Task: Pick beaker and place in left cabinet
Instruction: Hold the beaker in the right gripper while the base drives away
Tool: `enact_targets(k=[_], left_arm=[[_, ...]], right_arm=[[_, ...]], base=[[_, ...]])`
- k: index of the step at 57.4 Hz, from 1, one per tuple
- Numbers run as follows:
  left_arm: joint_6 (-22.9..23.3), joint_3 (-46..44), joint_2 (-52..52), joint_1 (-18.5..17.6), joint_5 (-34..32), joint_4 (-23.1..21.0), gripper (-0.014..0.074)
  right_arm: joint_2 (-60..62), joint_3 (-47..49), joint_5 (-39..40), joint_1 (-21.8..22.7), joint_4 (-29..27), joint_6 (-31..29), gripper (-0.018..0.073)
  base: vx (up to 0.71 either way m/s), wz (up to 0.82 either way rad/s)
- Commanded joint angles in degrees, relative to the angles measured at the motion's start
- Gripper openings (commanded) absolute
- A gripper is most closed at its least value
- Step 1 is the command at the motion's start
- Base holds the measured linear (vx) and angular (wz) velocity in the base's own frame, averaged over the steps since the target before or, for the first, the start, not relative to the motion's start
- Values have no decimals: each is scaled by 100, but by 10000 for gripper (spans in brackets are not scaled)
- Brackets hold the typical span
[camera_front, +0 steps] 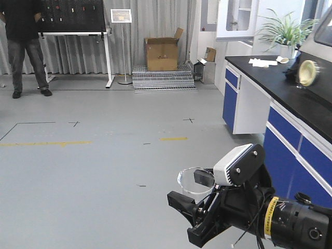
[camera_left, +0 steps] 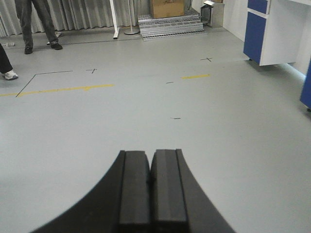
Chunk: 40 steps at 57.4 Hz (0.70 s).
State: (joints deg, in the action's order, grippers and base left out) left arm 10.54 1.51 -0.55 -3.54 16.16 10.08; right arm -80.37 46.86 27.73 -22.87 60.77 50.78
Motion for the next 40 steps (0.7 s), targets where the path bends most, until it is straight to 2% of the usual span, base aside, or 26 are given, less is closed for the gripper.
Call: enact_targets(k=[1, 40], left_arm=[[20, -54, -99, -4, -476, -11, 4], [20, -54, -99, -4, -476, -11, 4]], right_arm=[[201, 195, 296, 15, -157, 9, 226], [201, 195, 268, 15, -157, 9, 226]], base=[[66, 9], [71, 7]])
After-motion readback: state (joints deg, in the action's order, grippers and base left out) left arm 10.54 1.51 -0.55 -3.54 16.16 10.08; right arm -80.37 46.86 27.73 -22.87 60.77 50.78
